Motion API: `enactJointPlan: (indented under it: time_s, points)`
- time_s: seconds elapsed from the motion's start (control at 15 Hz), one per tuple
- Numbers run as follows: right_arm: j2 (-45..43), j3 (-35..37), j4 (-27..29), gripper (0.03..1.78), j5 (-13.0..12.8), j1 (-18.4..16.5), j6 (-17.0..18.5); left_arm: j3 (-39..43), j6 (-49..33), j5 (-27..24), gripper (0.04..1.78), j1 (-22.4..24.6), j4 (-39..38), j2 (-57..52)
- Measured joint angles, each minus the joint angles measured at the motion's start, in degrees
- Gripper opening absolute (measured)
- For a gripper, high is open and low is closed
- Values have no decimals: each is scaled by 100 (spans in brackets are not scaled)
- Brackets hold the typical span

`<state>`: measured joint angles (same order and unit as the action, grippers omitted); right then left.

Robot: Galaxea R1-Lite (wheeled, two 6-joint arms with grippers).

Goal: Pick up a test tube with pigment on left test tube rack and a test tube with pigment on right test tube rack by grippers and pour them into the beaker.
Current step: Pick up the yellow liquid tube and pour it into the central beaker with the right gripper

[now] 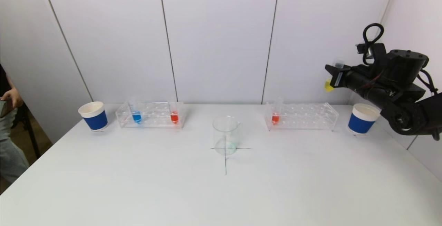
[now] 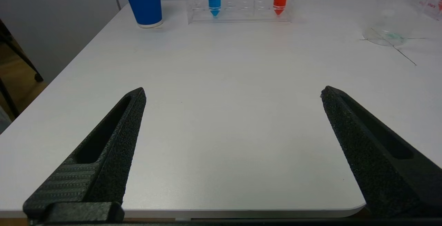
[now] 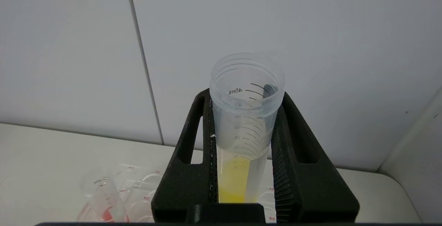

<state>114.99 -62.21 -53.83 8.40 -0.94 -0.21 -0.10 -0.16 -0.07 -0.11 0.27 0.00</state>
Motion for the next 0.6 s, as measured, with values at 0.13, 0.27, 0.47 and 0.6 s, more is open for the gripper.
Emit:
enactJointPlan:
  time_s: [0.13, 0.27, 0.47, 0.6]
  points:
    - [-297, -236, 563, 50, 173, 43, -15, 0, 0, -2, 177, 0, 0, 0]
    - [-555, -507, 1098, 50, 301, 112, -80, 0, 2, -2, 177, -5, 0, 0]
    - [-891, -1009, 2041, 50, 546, 258, -282, 0, 2, 0, 177, 0, 2, 0]
    - [-1072, -1364, 2697, 50, 711, 355, -360, 0, 0, 0, 177, 1, 2, 0]
